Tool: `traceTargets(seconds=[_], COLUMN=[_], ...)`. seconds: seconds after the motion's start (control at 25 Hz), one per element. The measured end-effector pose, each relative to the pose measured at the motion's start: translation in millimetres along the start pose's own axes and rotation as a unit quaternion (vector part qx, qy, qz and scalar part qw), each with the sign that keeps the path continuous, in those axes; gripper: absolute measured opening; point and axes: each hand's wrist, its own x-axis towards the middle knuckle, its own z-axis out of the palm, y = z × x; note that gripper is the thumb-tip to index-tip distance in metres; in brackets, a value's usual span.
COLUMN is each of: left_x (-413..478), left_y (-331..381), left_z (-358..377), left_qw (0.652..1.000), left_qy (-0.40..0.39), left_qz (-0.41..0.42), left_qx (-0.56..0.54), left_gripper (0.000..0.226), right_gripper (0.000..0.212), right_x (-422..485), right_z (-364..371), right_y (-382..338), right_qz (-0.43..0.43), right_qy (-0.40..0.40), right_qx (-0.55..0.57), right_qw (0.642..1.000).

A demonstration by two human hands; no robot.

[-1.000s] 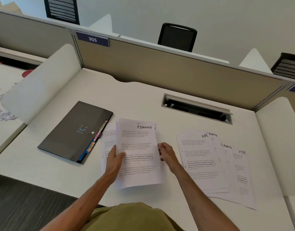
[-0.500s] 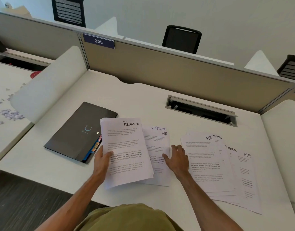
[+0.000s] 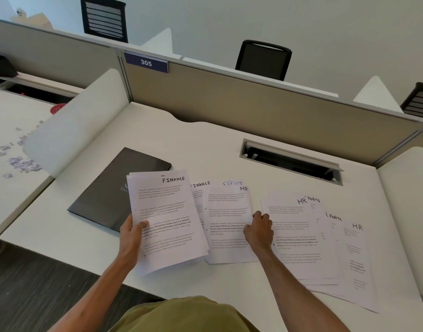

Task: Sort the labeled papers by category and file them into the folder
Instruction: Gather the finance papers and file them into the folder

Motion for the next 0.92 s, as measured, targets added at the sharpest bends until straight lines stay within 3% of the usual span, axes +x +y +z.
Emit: traceTargets(seconds=[0.16,0.36,0.48,0.64,0.92], left_x=[-4,-13,-18,-21,-20], left_y=[-4,-17,-24,-30,-33], left_z=[-20,-38,-42,-39,-30], left_qw=[0.999,0.997,0.997,0.997,0.998], left_qy=[0.028,0.062,0.068,0.066,0.057], left_qz=[0.003,-0.01,-0.021,-0.028,-0.035], left_qx=[-0.017,-0.035,-0.034,-0.03,-0.023], left_gripper=[0.035,0.036,0.034,0.035,0.035], right_gripper=[0.055,0.021,0.019,0.031,0.035], right_x=[8,8,13,23,27], right_z=[-3,-16,-38,-69,-76], right_y=[-2,11,26,70,153], right_qz=[0.094,0.106,0.122,0.186,0.263], right_qy=[-0.042,-0.024,0.04,0.118,0.144], right_qx=[0.125,0.236,0.274,0.271,0.207], right_qw=[0.987,0.966,0.953,0.937,0.931])
